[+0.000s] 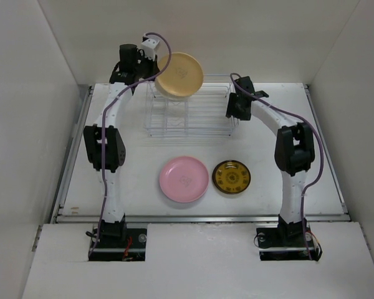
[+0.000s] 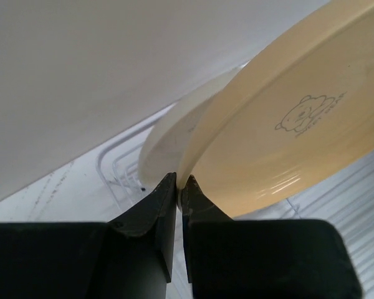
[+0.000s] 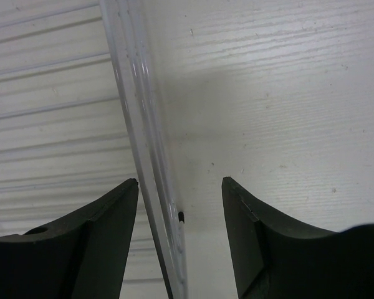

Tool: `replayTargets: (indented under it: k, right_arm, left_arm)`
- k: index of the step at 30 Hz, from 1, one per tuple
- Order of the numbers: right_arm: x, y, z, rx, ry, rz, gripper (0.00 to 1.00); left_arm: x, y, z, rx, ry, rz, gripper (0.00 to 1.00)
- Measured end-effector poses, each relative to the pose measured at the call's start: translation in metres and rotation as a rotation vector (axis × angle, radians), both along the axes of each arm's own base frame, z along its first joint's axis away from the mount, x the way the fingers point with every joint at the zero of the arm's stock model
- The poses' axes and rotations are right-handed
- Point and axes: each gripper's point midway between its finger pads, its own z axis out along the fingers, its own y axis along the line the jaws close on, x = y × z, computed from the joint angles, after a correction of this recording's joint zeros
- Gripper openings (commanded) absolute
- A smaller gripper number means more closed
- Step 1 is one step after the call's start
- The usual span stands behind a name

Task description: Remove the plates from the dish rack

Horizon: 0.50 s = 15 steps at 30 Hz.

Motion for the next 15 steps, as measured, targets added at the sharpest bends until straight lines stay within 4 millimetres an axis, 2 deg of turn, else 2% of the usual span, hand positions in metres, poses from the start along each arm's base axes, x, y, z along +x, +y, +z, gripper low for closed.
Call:
replayTargets:
  k: [3, 7, 10, 15]
  right_arm:
    - [-0.004, -0.001, 0.002, -0.001, 0.001, 0.0, 0.62]
    - [-0.005, -0.002, 0.006, 0.001, -0.005, -0.001, 0.61]
    - [-0.007, -0.002, 0.007, 0.005, -0.006, -0.005, 0.61]
    - [-0.008, -0.001, 0.014, 0.02, -0.021, -0.011, 0.61]
  left_arm:
    - [-0.013, -0.004, -0.013, -0.008, 0.079, -0.031, 0.0]
    - [-0.043, -0.008, -0.01, 0.016, 0.179, -0.104, 0.0]
    - [-0.087, -0.006, 0.002, 0.095, 0.236, -0.185, 0.0]
    - [-0.182, -0.009, 0.027, 0.251, 0.307, -0.364, 0.0]
